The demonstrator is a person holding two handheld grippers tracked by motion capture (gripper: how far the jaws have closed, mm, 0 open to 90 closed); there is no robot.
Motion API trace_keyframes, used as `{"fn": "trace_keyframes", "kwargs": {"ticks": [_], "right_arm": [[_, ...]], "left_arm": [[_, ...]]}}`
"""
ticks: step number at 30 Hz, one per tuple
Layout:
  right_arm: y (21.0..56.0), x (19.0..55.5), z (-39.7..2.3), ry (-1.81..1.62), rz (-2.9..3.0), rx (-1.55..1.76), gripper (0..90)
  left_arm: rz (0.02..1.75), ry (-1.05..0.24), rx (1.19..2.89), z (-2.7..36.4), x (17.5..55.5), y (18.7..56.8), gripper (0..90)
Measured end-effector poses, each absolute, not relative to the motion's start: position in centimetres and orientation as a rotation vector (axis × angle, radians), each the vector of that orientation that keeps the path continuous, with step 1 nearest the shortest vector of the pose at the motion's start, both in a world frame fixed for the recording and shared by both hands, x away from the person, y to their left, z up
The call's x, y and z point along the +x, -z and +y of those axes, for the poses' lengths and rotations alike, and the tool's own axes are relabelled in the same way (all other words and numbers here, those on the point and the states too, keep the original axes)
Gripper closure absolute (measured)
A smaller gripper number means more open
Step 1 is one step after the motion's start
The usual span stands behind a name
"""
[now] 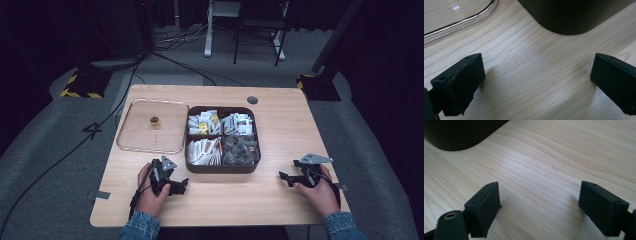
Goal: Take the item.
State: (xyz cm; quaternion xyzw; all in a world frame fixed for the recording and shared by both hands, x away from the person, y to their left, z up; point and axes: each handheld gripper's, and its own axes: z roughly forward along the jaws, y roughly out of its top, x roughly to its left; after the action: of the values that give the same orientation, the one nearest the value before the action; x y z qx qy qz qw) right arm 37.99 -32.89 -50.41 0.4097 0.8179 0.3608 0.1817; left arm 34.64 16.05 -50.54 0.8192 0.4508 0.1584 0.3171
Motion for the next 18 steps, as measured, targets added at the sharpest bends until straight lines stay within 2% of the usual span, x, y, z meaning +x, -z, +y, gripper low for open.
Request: {"fn": "trace_keyframes", "kwargs": {"ticks": [18], "right_arm": [[50.44, 38.09, -32.65, -1.008, 2.329, 1.144, 12.0]], "left_arm": [[1.185, -0.42, 2.155, 16.05, 34.63, 50.55, 0.1]]}}
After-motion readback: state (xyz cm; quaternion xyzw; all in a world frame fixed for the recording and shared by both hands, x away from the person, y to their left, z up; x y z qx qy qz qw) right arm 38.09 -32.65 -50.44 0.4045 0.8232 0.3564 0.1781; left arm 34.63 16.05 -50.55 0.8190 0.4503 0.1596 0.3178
